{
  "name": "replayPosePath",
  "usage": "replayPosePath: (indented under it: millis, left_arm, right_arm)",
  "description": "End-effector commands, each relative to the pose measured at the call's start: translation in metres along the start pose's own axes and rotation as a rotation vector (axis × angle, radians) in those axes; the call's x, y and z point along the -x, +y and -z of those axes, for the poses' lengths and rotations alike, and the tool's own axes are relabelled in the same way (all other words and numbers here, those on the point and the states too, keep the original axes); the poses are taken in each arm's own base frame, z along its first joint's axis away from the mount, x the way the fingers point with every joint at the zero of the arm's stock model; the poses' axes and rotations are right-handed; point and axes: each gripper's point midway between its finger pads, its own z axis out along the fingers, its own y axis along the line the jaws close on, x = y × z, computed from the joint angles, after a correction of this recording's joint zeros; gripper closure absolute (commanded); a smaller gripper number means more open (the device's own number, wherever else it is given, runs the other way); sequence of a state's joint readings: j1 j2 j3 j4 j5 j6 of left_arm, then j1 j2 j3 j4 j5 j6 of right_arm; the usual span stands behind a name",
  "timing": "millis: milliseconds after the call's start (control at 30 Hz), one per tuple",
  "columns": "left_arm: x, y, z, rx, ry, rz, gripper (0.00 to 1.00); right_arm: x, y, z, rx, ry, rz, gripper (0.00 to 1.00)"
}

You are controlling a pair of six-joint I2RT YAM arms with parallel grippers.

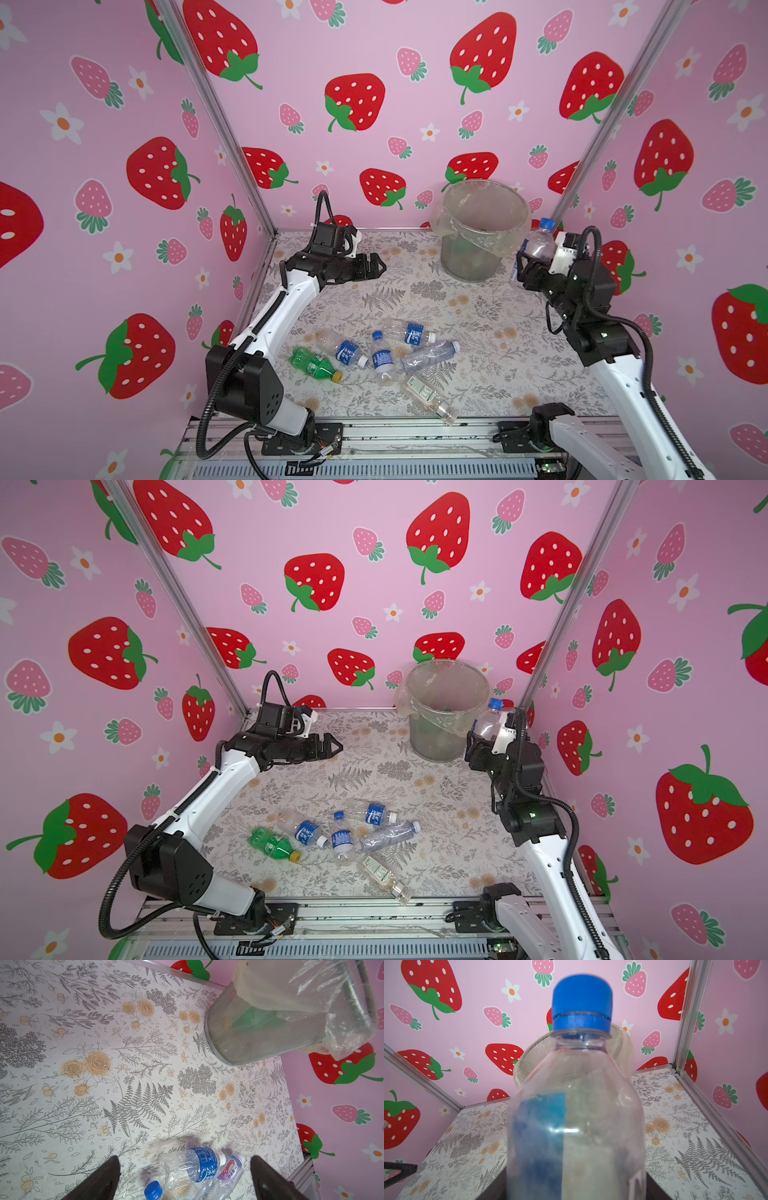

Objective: Throw the plastic bottles in the bin
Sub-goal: Throw the plastic bottle into the trash bin.

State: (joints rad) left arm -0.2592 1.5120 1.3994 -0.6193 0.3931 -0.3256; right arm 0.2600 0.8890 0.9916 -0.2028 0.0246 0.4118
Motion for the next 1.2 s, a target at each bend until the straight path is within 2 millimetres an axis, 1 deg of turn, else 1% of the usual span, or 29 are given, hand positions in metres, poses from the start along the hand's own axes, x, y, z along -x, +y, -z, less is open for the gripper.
replayPosePath:
  millis: [0, 200, 233, 267, 333, 400, 433, 533, 567, 600, 633, 667, 700, 733, 767, 833, 900, 967, 1067, 1167]
  left_arm:
    - [0.003, -0.003, 0.003, 0.004, -0.007, -0.019, 0.01]
    - [0.004, -0.001, 0.004, 0.013, -0.009, -0.024, 0.01]
    - [0.004, -0.001, 0.004, 0.016, -0.009, -0.025, 0.01]
    - [0.004, -0.001, 0.004, 0.015, -0.009, -0.027, 0.01]
    - [0.004, 0.001, 0.003, 0.019, -0.007, -0.023, 0.01]
    - [0.005, 0.002, 0.003, 0.026, -0.009, -0.017, 0.01]
    - [0.004, 0.003, 0.003, 0.030, -0.009, -0.017, 0.01]
    - [0.004, 0.006, 0.003, 0.042, -0.011, -0.020, 0.01]
    - [0.005, 0.006, 0.003, 0.044, -0.013, -0.021, 0.01]
    - [0.005, 0.006, 0.002, 0.045, -0.012, -0.022, 0.01]
    - [0.005, 0.007, 0.003, 0.045, -0.012, -0.020, 0.01]
    - [0.004, 0.007, 0.002, 0.046, -0.009, -0.021, 0.01]
    - [0.005, 0.008, 0.003, 0.050, -0.010, -0.021, 0.01]
    - [0.005, 0.009, 0.003, 0.057, -0.012, -0.025, 0.01]
    - [0.005, 0.010, 0.004, 0.063, -0.013, -0.027, 0.01]
    - [0.005, 0.011, 0.005, 0.074, -0.013, -0.030, 0.01]
    - [0.006, 0.011, 0.007, 0.076, -0.017, -0.032, 0.01]
    - [0.007, 0.010, 0.009, 0.076, -0.023, -0.032, 0.01]
    - [0.008, 0.009, 0.010, 0.070, -0.030, -0.030, 0.01]
    - [0.008, 0.010, 0.011, 0.073, -0.033, -0.027, 0.01]
  right_arm:
    - [0.020, 0.009, 0.001, 0.030, -0.052, 0.032, 0.35]
    - [0.026, 0.010, 0.001, 0.032, -0.077, 0.013, 0.35]
    - [0.022, 0.009, -0.007, 0.024, -0.062, 0.008, 0.36]
    - [0.024, 0.009, -0.010, 0.023, -0.068, 0.001, 0.36]
    - [0.034, 0.011, -0.019, 0.020, -0.077, 0.004, 0.36]
    - [0.047, 0.008, -0.040, -0.025, -0.064, 0.009, 0.36]
    - [0.056, 0.010, -0.051, -0.033, -0.062, 0.014, 0.36]
    - [0.085, 0.020, -0.096, -0.038, -0.041, 0.022, 0.34]
    - [0.096, 0.024, -0.117, -0.040, -0.031, 0.024, 0.32]
    - [0.105, 0.027, -0.137, -0.045, -0.010, 0.024, 0.27]
    - [0.107, 0.027, -0.154, -0.056, 0.023, 0.028, 0.23]
    - [0.113, 0.027, -0.169, -0.077, 0.049, 0.027, 0.15]
    - [0.113, 0.024, -0.182, -0.107, 0.083, 0.012, 0.02]
    - [0.109, 0.022, -0.189, -0.121, 0.121, 0.008, 0.01]
    - [0.110, 0.022, -0.192, -0.130, 0.134, 0.007, 0.01]
    - [0.105, 0.021, -0.187, -0.148, 0.152, 0.003, 0.01]
    - [0.101, 0.017, -0.173, -0.158, 0.129, -0.002, 0.01]
    - [0.102, 0.018, -0.151, -0.136, 0.077, -0.013, 0.01]
    - [0.096, 0.015, -0.115, -0.116, 0.018, -0.031, 0.01]
    - [0.083, 0.012, -0.084, -0.095, -0.009, -0.045, 0.01]
